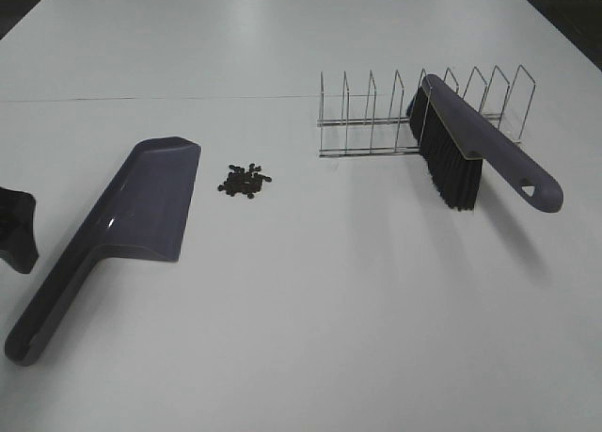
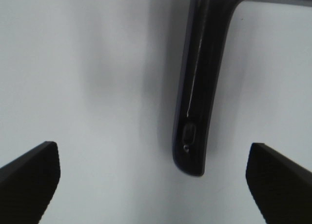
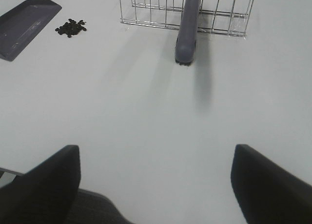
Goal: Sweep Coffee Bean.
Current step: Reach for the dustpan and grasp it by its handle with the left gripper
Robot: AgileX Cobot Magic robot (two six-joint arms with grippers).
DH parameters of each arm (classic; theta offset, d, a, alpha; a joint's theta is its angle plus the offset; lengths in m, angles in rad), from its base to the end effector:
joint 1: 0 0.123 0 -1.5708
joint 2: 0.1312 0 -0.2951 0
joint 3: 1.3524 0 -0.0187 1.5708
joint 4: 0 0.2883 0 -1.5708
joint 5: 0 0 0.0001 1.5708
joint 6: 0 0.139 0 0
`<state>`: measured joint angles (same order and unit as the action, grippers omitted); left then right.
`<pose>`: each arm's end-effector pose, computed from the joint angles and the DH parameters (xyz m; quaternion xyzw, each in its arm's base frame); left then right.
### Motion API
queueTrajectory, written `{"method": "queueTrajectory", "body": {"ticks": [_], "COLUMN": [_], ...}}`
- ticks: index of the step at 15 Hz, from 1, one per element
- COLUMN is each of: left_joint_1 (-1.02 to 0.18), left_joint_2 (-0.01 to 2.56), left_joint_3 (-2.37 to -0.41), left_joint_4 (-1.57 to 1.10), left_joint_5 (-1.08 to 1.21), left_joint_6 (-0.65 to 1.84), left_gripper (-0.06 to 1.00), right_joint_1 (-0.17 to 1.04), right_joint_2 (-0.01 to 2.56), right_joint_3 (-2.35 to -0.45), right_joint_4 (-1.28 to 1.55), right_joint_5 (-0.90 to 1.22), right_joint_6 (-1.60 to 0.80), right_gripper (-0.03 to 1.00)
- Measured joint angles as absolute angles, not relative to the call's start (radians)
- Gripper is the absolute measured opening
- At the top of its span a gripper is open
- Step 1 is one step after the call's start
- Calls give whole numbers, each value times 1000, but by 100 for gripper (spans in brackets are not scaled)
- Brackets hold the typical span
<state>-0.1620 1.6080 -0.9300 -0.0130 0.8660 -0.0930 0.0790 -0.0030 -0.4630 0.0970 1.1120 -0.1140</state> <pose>0.3107 -0.0522 0.1308 0.0305 0.9979 -0.0124 0.0558 0.0592 0.0168 0.2548 -0.0865 0.8694 0.0399 0.4849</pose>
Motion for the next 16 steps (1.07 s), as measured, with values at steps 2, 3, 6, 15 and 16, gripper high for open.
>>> {"method": "queueTrajectory", "body": {"ticks": [2, 3, 6, 15, 16], "left_joint_1": [-184, -199, -234, -241, -241], "left_joint_2": [1674, 1716, 1825, 2011, 2023], "left_joint_3": [-957, -973, -1027, -1144, -1145], "left_joint_4": [6, 17, 21, 25, 21], "left_joint_5": [842, 831, 810, 797, 797], "left_joint_6": [-136, -145, -145, -61, -60], "left_gripper": [93, 93, 92, 73, 73], "right_joint_1": [79, 79, 79, 79, 79], "right_joint_2": [-3, -3, -3, -3, -3], "right_joint_3": [-463, -463, -463, -463, -463], "right_joint_4": [97, 97, 97, 97, 97], "right_joint_5": [1112, 1112, 1112, 1112, 1112], "right_joint_6": [-114, -114, -114, -114, -114], "right_gripper": [77, 77, 77, 77, 77]}}
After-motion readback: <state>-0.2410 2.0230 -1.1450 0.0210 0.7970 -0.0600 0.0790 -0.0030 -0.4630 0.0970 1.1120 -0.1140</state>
